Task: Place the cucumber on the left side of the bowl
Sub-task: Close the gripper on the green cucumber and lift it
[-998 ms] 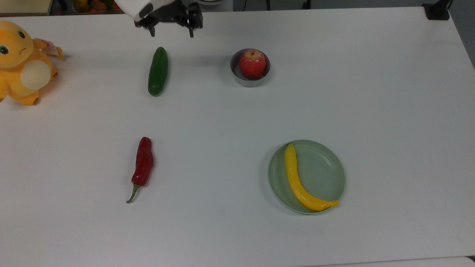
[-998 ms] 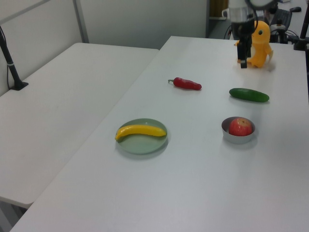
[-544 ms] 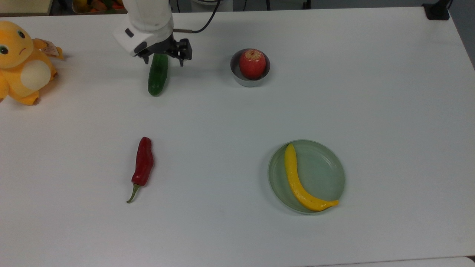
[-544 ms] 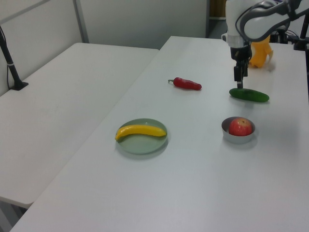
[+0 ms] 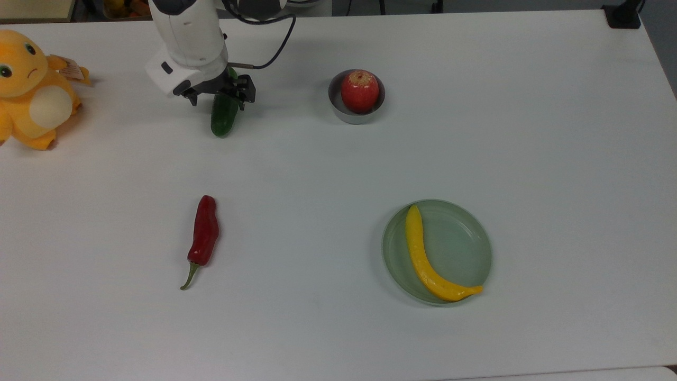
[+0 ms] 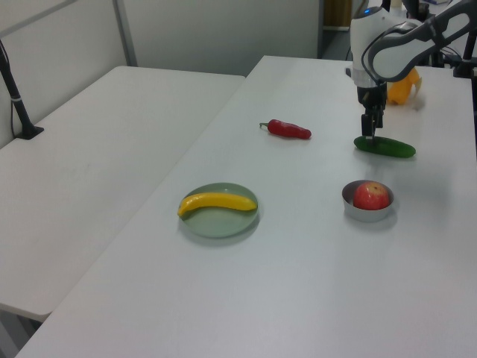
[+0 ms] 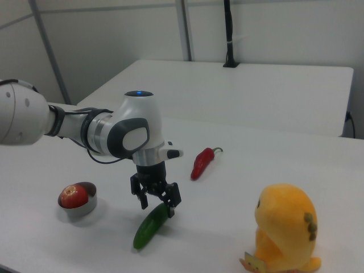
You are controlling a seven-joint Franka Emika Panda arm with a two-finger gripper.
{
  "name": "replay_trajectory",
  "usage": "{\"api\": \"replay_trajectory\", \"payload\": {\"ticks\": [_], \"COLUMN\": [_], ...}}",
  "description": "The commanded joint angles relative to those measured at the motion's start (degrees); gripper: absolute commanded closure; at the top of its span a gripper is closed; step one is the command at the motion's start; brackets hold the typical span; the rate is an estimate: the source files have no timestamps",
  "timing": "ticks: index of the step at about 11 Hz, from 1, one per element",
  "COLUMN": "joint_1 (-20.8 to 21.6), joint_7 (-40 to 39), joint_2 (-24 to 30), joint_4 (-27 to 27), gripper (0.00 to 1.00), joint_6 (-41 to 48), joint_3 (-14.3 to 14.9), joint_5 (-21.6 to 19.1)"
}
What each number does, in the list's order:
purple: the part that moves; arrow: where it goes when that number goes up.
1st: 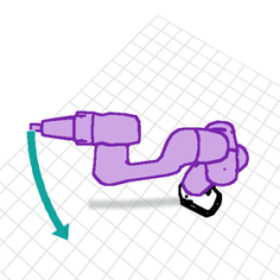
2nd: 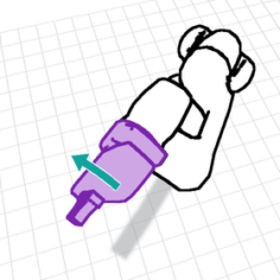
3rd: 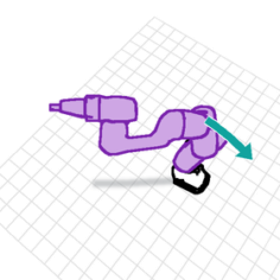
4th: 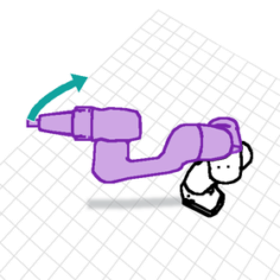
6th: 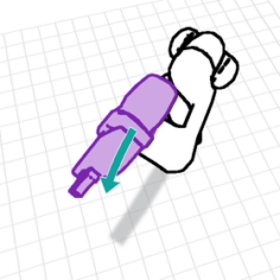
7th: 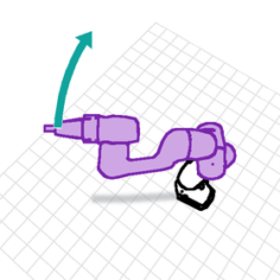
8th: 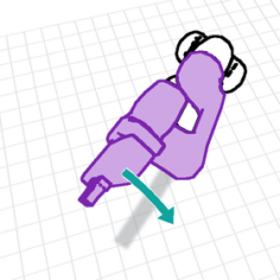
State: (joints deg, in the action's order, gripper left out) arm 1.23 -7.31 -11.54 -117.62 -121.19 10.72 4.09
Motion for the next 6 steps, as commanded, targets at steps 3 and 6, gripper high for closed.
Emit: {"api": "replay_trajectory", "payload": {"ticks": [3, 6], "joint_1": [0.3, 0.0], "joint_7": [-0.2, -0.7], "joint_2": [-1.4, -1.6], "joint_4": [-0.9, -2.1], "gripper": [0.00, 0.27], "joint_6": [-1.6, -1.5], "joint_3": [0.3, 0.3], "joint_5": [1.0, 1.0]}}
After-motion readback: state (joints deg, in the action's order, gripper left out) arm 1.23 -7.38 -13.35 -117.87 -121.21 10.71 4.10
